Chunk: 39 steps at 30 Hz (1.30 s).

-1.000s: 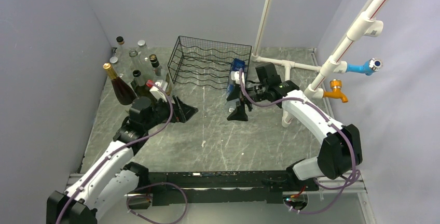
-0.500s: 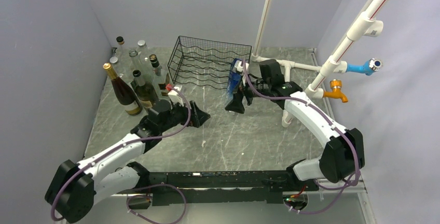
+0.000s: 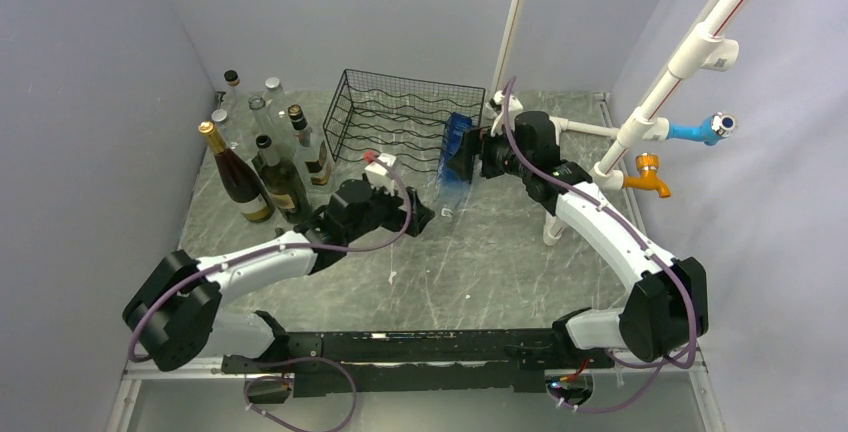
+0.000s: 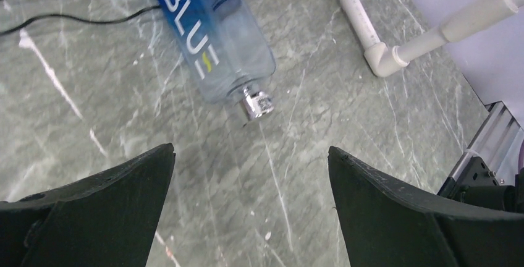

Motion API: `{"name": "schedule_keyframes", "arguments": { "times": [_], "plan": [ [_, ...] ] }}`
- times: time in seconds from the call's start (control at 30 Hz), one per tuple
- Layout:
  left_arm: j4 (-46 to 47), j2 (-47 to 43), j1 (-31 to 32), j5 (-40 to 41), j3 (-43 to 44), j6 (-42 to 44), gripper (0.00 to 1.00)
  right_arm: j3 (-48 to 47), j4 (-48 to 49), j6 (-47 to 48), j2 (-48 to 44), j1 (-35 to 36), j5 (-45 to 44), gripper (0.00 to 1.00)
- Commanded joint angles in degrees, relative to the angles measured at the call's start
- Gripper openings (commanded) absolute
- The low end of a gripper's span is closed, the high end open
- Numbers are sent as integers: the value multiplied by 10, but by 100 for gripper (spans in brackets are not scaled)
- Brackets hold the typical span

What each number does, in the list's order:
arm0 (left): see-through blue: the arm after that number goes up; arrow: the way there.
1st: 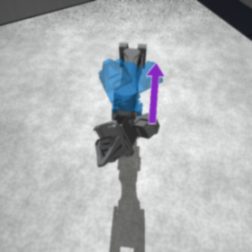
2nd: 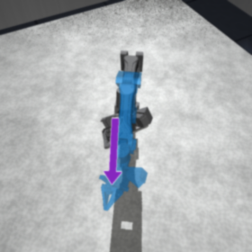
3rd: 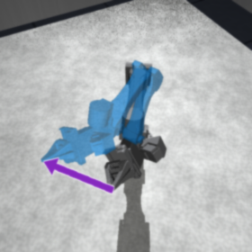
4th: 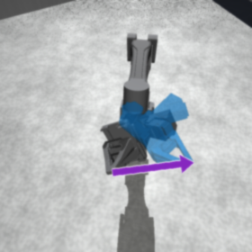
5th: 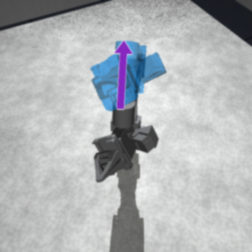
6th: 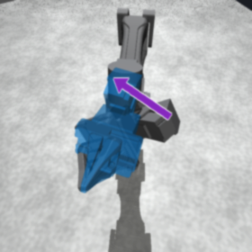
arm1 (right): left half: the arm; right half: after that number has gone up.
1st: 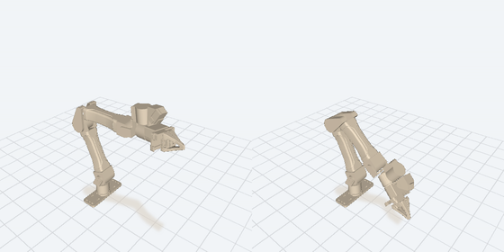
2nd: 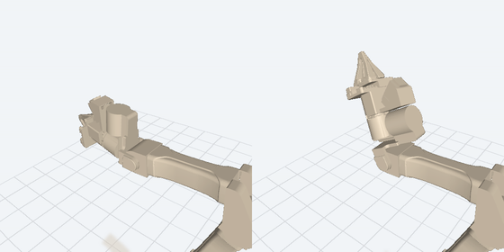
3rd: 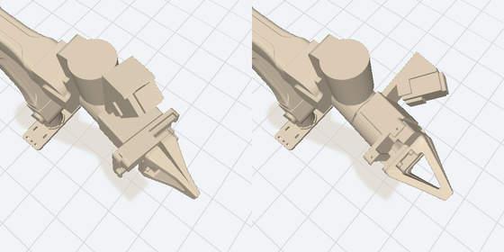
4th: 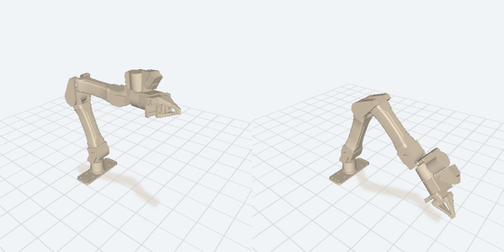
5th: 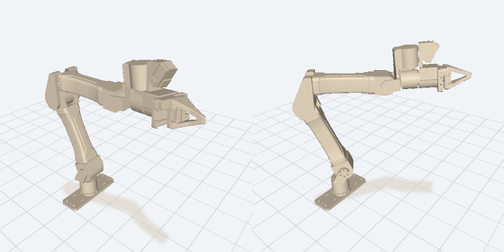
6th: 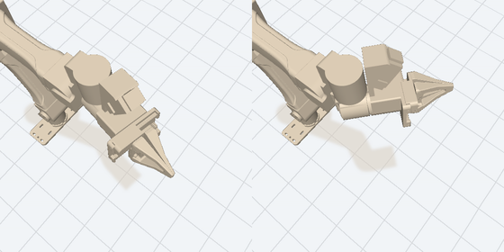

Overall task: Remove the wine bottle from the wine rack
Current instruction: Pick up the wine bottle from the wine rack.

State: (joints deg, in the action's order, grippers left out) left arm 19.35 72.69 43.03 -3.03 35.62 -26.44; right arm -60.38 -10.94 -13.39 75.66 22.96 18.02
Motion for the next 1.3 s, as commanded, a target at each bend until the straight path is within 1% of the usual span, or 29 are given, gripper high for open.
{"name": "schedule_keyframes", "arguments": {
  "times": [0.0, 0.17, 0.23, 0.57, 0.7, 0.87, 1.0, 1.27],
  "plan": [
    [32, 45, 22, 29, 61, 29, 100, 0, 32, -85, -5, -9, -72, 100],
    [7, 113, 40, 66, 124, 32, 99, 1, 32, -104, -2, -16, -122, 100],
    [-12, 146, 49, 94, 155, 34, 100, 1, 31, -110, -2, -21, -131, 100],
    [-190, 299, 95, 265, 360, 49, 100, 4, 33, -125, -4, -39, -130, 100],
    [-258, 356, 103, 302, 435, 48, 99, 4, 30, -125, -1, -42, -126, 100],
    [-330, 420, 103, 318, 522, 39, 98, 7, 34, -123, 1, -46, -130, 100],
    [-350, 451, 104, 326, 554, 30, 96, 7, 32, -124, 6, -50, -135, 100],
    [-343, 484, 104, 346, 565, 18, 93, 8, 29, -149, 11, -60, -142, 100]
  ]
}}
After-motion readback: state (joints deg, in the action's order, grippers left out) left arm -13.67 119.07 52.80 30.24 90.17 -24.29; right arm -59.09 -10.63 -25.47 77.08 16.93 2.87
